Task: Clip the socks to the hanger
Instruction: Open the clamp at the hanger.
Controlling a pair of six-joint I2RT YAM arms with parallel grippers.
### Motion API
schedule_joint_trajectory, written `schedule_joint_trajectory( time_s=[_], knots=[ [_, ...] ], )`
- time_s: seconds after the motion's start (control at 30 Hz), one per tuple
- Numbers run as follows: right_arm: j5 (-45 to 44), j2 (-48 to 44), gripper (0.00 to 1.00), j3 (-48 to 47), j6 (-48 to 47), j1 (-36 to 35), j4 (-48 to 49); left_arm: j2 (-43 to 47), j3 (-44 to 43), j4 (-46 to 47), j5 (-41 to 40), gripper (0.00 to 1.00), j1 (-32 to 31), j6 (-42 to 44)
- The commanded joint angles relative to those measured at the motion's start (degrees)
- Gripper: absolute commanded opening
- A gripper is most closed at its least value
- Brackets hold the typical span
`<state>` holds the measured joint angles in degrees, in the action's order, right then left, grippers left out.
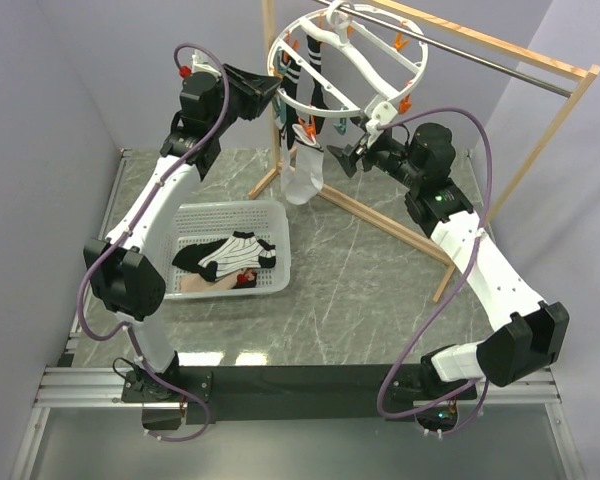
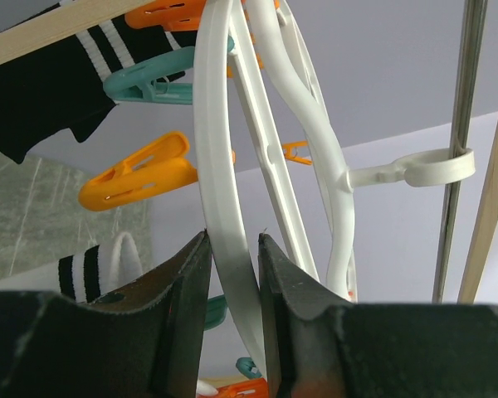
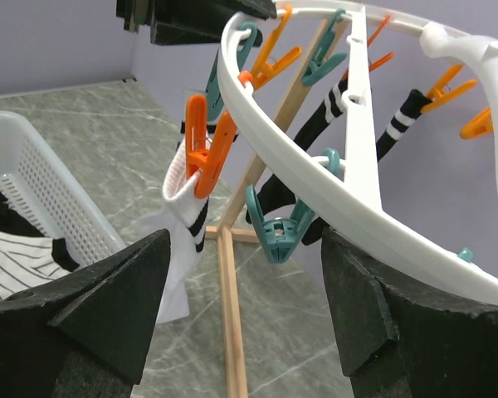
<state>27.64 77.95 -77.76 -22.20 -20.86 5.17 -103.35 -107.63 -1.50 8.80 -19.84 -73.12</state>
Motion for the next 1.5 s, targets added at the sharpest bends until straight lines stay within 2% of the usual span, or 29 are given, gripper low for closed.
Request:
schedule_joint_trajectory(
  time_s=[0.0,0.2,0.47,0.87,1.13,1.3,1.47],
  knots=[
    [0.04,0.62,0.79,-3.02,-0.31,-0.32,6.85,-0.27,-2.14,3.17,1.57,0.34,-0.03,0.44],
    [0.49,1.23,0.79,-0.38,6.01,-0.23,16.26,-0.27,-2.23,2.99,1.49,0.34,-0.03,0.79],
    [-1.09,2.64,0.73,0.15,9.36,-0.32,22.25,-0.36,-2.14,3.34,2.10,0.34,0.50,0.44],
    [-4.61,5.19,0.72,-1.87,9.72,-0.32,21.73,-0.36,-1.44,4.05,2.98,0.33,1.20,0.17],
    [-0.57,4.93,0.67,0.50,12.26,-0.23,28.49,-0.54,-1.17,4.40,3.33,0.33,1.47,-0.18],
    [0.57,5.11,0.67,0.06,13.76,-0.32,29.81,-0.62,-1.26,4.57,3.51,0.34,1.82,-0.27],
    [1.63,5.54,0.61,-1.08,12.97,-0.32,28.67,-0.71,-1.26,4.92,3.77,0.34,2.17,-0.53]
  ],
)
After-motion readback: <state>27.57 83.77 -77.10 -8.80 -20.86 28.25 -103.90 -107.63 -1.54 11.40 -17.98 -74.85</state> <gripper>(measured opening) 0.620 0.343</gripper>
